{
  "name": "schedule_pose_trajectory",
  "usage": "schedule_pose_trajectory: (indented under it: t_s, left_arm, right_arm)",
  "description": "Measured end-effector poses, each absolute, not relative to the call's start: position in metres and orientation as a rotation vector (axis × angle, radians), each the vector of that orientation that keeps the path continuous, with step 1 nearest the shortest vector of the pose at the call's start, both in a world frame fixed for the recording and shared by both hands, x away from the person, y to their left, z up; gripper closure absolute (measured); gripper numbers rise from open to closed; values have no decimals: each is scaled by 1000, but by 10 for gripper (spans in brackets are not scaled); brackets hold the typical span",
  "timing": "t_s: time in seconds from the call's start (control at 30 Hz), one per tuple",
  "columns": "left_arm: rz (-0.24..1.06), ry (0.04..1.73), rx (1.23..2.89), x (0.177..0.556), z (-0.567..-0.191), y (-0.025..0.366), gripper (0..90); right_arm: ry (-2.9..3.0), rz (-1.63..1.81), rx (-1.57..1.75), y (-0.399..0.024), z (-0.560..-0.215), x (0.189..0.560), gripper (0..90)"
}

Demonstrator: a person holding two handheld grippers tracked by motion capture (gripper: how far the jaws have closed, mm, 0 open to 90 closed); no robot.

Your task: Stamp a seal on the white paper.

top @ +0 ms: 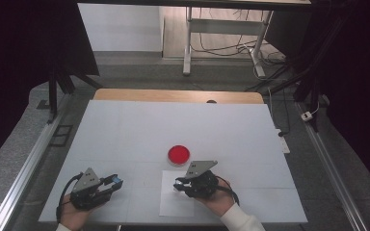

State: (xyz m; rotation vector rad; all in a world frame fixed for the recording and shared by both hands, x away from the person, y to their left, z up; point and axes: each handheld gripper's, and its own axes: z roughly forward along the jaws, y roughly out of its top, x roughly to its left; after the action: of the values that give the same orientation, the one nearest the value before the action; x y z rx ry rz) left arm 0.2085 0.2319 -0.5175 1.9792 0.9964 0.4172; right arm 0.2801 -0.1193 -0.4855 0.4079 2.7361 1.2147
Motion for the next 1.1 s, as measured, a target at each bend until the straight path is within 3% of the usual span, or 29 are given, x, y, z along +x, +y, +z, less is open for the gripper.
schedule_pose_trajectory:
  t_s: [1.1]
  left_arm:
    - [419,1002,1993,209,-520,231,649]
  right_arm:
    - [2748,1108,377,-113,-501,287,750]
